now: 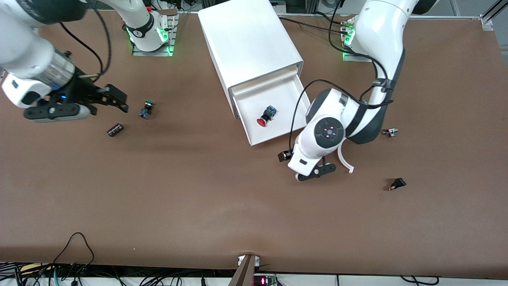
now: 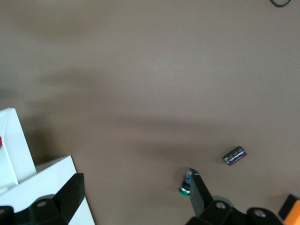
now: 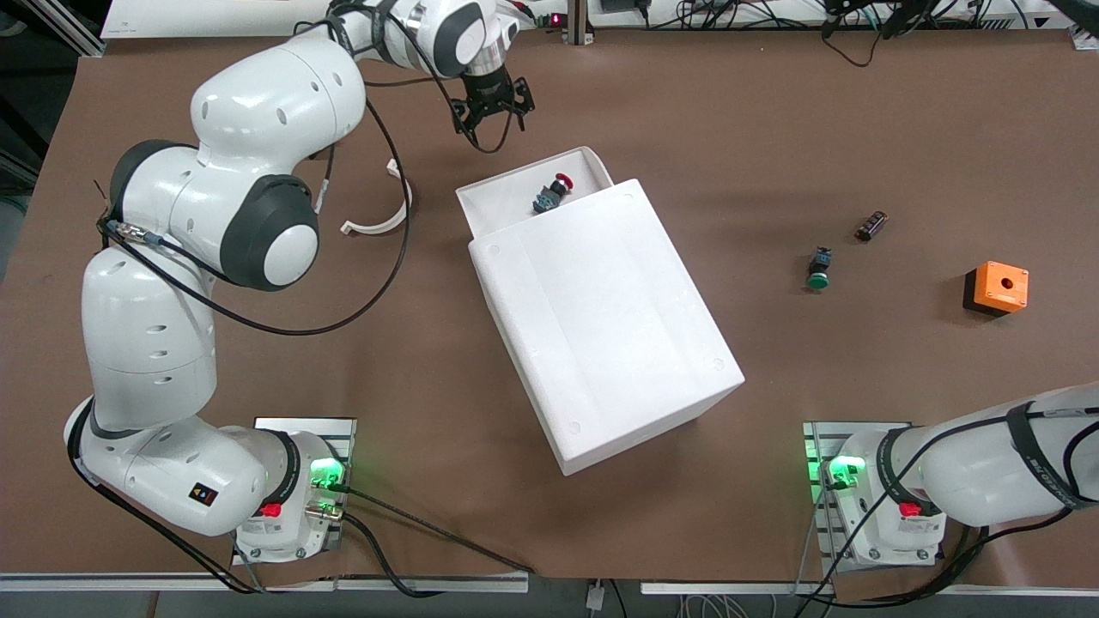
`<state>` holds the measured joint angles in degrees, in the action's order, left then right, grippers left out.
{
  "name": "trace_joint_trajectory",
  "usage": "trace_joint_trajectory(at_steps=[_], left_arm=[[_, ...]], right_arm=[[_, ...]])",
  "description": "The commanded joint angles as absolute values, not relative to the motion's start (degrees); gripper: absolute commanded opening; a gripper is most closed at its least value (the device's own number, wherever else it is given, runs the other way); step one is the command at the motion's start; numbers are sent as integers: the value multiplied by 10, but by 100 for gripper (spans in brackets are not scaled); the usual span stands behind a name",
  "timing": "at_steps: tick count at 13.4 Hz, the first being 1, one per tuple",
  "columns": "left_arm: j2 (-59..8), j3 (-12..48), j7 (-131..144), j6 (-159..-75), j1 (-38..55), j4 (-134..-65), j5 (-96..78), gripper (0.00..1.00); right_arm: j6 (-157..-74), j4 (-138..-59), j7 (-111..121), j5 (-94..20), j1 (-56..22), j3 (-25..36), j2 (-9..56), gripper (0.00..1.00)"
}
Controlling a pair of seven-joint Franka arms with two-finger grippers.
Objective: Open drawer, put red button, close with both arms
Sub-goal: 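Retract the right gripper while the left gripper moves to the drawer front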
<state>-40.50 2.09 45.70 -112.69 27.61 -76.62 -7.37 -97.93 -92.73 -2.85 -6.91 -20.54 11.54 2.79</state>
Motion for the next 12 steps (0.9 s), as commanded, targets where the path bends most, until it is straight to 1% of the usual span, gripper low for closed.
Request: trace_joint_trajectory(at_steps=[1, 5, 7, 12], left_arm=[[-373, 32, 494, -1154, 289, -824, -77, 100], [-360, 63, 532, -1153, 287, -851, -77, 100], [-355, 79, 541, -1153, 283, -863, -79, 100], [-343, 84, 541, -1153, 292, -896, -105, 100]], right_arm=[[-976, -959, 63, -66, -171, 104, -15, 100], [-981, -986, 107, -40, -162, 105, -39, 100], [-984, -989, 107, -40, -162, 105, -40, 100], [-979, -989, 107, -40, -162, 105, -40, 100]])
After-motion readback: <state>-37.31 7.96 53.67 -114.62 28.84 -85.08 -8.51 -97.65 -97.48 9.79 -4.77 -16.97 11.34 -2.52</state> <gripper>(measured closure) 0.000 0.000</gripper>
